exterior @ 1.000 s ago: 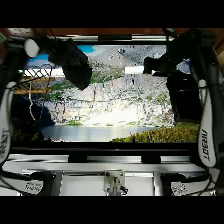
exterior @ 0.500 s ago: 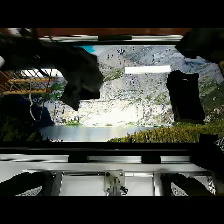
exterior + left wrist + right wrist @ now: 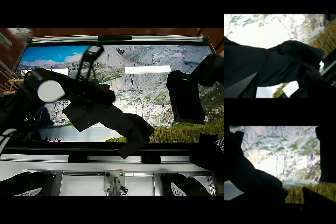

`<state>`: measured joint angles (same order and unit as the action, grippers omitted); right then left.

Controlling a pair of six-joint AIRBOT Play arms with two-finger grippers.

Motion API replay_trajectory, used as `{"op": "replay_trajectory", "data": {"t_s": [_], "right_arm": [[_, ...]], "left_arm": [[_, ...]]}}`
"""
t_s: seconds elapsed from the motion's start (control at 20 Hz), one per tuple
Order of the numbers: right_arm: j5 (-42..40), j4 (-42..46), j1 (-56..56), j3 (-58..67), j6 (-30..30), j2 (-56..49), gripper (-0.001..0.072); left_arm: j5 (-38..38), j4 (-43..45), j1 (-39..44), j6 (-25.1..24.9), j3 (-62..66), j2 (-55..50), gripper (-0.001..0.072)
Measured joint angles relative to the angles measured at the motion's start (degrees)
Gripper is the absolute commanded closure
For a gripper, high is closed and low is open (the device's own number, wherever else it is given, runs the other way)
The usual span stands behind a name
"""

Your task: Fold the shirts.

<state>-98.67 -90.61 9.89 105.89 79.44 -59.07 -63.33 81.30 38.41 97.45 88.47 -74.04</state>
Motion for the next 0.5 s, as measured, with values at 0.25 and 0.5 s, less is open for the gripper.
{"op": "replay_trajectory", "data": {"t_s": [0.25, 0.5], "right_arm": [[0.5, -1.3, 0.0, -21.6, 1.6, 0.1, 0.0032], [9.0, -9.3, 0.0, -42.4, 2.0, 0.1, 0.0033]], "left_arm": [[-10.1, 2.3, -20.3, -2.3, -5.6, 0.1, -0.0013], [-8.1, -4.3, -36.4, -6.4, -20.2, -0.3, -0.0013]]}}
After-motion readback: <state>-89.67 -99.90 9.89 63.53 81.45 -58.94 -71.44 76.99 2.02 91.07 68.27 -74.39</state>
